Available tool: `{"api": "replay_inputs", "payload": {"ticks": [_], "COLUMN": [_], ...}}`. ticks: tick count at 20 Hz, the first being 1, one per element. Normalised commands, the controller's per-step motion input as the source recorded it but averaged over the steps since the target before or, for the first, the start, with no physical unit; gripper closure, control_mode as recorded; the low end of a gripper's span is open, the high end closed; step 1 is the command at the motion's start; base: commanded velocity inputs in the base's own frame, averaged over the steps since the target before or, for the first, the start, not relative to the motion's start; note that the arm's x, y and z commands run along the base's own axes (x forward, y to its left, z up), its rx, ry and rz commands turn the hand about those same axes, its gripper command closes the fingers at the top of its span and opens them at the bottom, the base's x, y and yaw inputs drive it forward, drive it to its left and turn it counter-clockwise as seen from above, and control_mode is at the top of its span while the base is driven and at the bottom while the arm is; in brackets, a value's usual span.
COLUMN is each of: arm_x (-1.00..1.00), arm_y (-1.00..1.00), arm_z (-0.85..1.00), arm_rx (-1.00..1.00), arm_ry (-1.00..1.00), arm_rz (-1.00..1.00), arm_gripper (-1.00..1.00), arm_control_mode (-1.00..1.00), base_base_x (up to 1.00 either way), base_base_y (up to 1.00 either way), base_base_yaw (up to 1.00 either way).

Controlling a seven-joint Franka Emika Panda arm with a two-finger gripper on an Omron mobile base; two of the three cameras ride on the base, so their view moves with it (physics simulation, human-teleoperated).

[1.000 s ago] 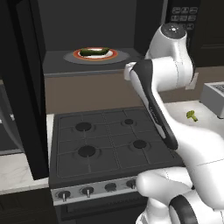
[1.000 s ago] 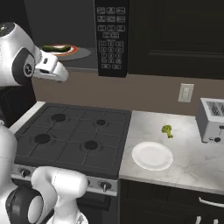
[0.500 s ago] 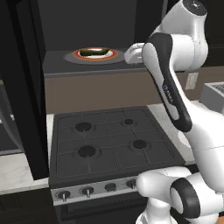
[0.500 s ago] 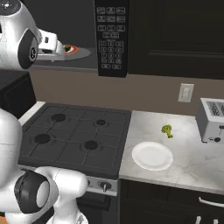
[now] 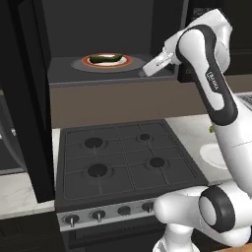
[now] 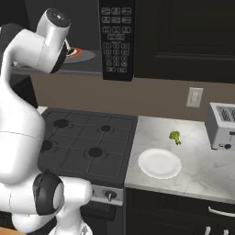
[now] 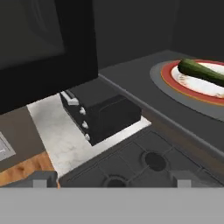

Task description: Pick the squash from the microwave and place it on plate located on the counter.

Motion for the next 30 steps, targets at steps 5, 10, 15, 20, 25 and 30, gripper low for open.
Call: {"api": "replay_inputs", "payload": {"ticks": [5,10,15,20,25,30], "arm_x": [0.23,0.45,0.68,0.76,0.78,0.52], "arm_y": [0.43,0.22,0.19,0.28,0.08,0.02], "arm_z": [0.40,0.32,-0.18,-0.33,0.02,0.05], "arm_rx": [-0.01,-0.02,-0.05,-0.10,-0.03,0.00], "arm_ry": [-0.09,-0.02,0.00,0.01,0.01,0.02], "arm_rz": [0.28,0.09,0.08,0.03,0.00,0.00], "arm_gripper": [-1.00,-1.00,-1.00,-1.00,-1.00,-1.00], "arm_control_mode": [-1.00,-1.00,-1.00,-1.00,-1.00,-1.00], "base_base_x": [0.00,0.00,0.00,0.00,0.00,0.00], "base_base_y": [0.00,0.00,0.00,0.00,0.00,0.00], "base_base_yaw": [0.00,0.00,0.00,0.00,0.00,0.00]}}
